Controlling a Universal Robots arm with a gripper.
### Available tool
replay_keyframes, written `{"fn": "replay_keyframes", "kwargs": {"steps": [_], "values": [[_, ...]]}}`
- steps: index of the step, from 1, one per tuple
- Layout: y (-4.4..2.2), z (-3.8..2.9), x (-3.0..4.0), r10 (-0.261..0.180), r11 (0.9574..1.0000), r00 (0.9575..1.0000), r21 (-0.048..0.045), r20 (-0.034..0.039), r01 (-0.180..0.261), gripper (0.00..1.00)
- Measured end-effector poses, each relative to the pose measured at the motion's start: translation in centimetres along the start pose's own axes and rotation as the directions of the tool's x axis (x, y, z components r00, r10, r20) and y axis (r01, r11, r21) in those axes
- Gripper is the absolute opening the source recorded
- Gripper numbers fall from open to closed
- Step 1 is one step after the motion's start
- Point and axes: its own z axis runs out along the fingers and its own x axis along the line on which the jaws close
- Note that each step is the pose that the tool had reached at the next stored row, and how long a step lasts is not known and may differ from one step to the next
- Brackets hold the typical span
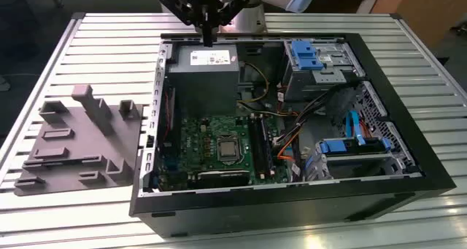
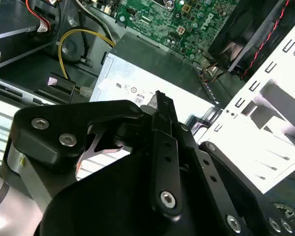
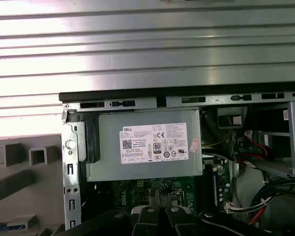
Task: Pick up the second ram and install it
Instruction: 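Reach for the second ram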
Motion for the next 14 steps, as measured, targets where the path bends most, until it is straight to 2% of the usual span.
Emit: {"fn": "replay_keyframes", "kwargs": {"steps": [10, 14], "values": [[0.00, 0.00, 0.05, 0.000, 1.0000, 1.0000, 0.0000, 0.0000, 0.000, 0.11], [-0.02, -0.01, 0.31, 0.000, 1.0000, 1.0000, 0.0000, 0.0000, 0.000, 0.11]]}}
